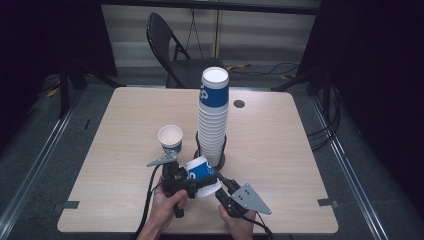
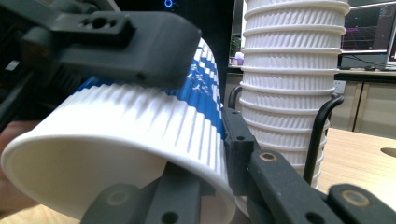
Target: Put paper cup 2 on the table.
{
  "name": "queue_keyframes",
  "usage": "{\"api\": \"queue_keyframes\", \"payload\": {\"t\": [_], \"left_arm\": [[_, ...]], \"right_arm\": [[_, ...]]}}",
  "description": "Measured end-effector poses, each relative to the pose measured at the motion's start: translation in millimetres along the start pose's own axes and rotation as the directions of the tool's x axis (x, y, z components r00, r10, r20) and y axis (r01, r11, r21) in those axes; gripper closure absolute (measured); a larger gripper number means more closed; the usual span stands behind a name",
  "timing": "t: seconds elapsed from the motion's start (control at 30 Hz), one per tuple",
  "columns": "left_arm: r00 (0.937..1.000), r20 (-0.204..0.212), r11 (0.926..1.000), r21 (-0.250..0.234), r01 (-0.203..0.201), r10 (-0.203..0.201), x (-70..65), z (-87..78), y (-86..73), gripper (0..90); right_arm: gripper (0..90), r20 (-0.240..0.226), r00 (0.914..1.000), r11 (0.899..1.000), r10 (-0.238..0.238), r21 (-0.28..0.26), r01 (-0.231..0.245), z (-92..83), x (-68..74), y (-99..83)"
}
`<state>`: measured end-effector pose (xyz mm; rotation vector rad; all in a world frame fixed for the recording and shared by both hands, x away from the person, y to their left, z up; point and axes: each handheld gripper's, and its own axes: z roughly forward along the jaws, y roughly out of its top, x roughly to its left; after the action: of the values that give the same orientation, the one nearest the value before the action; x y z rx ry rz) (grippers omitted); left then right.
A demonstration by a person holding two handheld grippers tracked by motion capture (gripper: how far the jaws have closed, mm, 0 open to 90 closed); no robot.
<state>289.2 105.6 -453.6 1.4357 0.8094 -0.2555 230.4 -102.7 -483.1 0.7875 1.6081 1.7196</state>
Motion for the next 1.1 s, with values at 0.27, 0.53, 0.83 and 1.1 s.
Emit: {"api": "queue_keyframes", "payload": {"t": [0.27,0.53,0.83,1.1], "left_arm": [[0.9985,-0.032,0.9990,-0.004,-0.045,0.045,3.1,-3.7,6.8,7.6],[0.9960,-0.065,0.9980,-0.011,-0.062,0.062,7.5,-9.0,13.0,15.6],[0.9860,-0.121,0.9925,-0.029,-0.119,0.114,10.0,-13.9,21.6,16.0],[0.9485,-0.192,0.9666,0.005,-0.256,0.252,9.0,-23.3,23.4,18.5]], "right_arm": [[85.2,-0.011,0.9999,1.000,0.001,0.024,0.000,-4.1,-0.7,0.1],[85.2,-0.016,0.9996,0.996,0.021,0.081,-0.020,-11.1,-6.4,-3.7],[85.2,-0.029,0.9990,0.990,0.034,0.135,-0.030,-14.5,-12.4,-2.8],[85.2,-0.019,0.9992,0.977,0.035,0.212,-0.030,-14.6,-16.4,-2.5]]}}
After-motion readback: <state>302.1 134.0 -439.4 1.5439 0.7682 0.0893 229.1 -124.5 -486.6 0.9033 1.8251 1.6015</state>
